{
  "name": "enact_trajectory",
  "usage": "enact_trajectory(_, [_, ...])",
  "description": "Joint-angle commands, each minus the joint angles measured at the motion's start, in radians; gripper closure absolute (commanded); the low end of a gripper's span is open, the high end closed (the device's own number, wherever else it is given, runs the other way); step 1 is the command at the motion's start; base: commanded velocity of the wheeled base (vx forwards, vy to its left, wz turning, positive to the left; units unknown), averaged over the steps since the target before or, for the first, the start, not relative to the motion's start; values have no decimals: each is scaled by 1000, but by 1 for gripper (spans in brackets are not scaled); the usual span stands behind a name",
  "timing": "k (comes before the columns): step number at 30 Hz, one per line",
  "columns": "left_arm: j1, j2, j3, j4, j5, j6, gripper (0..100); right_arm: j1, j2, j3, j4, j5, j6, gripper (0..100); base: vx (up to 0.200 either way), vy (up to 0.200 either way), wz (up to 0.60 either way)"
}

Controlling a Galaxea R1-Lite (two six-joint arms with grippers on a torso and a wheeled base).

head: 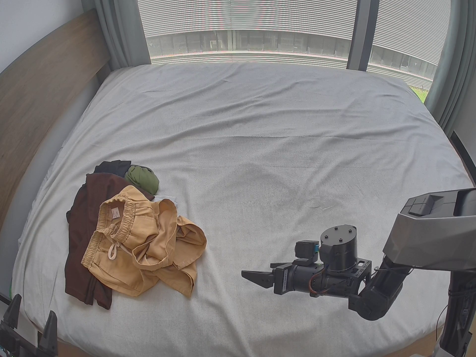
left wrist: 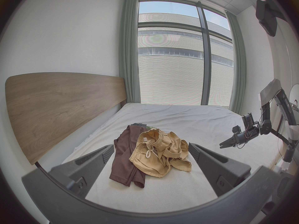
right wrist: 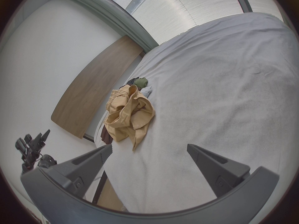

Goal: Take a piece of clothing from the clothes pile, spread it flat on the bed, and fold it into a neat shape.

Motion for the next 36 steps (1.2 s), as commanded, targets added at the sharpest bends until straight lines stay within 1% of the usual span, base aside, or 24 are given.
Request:
enact_trajectory(1, [0, -13, 18, 0, 0, -2, 0, 25, -2, -47, 32, 0, 26, 0, 0, 0, 0])
enact_trajectory(8, [0, -13, 18, 0, 0, -7, 0, 44, 9, -116, 104, 1, 33, 0, 0, 0, 0])
enact_trajectory(9, [0, -13, 18, 0, 0, -7, 0, 51, 21, -155, 141, 1, 55, 0, 0, 0, 0])
enact_trajectory(12, [0, -13, 18, 0, 0, -7, 0, 67, 35, -202, 176, 0, 92, 0, 0, 0, 0])
enact_trajectory(24, [0, -13, 18, 0, 0, -7, 0, 142, 107, -349, 299, 0, 101, 0, 0, 0, 0])
enact_trajectory(36, [2, -13, 18, 0, 0, -7, 0, 180, 190, -524, 438, -5, 115, 0, 0, 0, 0])
